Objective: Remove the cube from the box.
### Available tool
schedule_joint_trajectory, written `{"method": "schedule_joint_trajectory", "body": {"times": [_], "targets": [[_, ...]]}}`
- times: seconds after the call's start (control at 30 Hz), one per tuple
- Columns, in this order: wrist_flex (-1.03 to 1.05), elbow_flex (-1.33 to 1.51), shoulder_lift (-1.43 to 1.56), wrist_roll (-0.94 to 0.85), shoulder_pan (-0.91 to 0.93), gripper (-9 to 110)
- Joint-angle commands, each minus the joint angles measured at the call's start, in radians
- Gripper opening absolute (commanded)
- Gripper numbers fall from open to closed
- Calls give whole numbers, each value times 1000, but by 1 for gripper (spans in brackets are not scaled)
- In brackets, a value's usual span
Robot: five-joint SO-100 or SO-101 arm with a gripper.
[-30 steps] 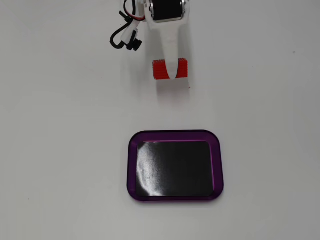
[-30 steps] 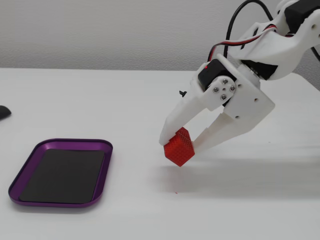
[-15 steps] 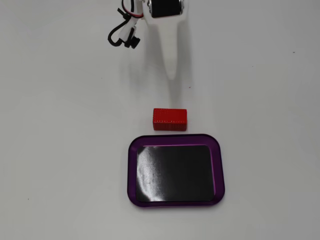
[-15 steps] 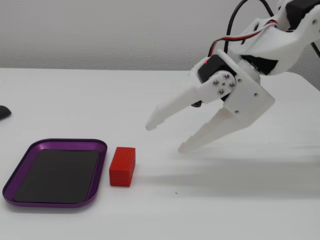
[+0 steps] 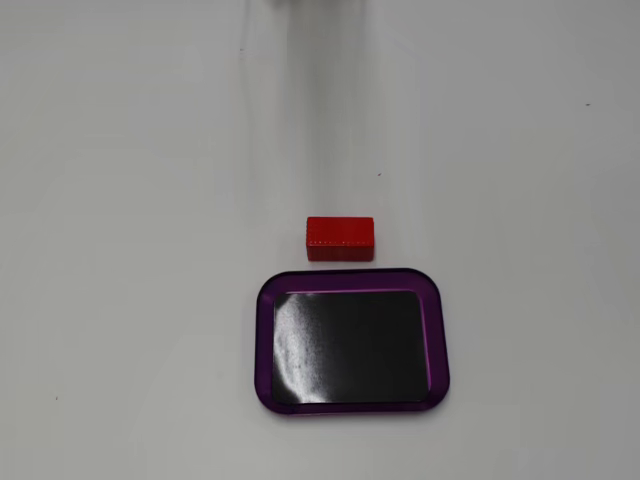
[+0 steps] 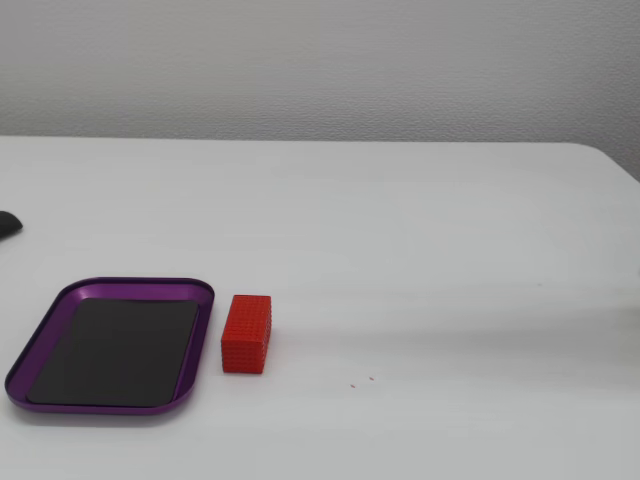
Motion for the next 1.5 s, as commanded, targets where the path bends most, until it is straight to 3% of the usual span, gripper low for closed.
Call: {"method": "schedule_joint_trajectory", "body": {"times": [0.0,0.2,0.4,0.57,0.7,0.83,1.47], "targets": [[0,198,149,9,60,19],[-98,495,410,9,64,18],[-144,744,400,17,3,18],[-138,882,400,193,-12,18],[-132,917,400,236,-34,14],[-104,917,400,236,-60,-1],[-35,916,400,235,-64,0]]}}
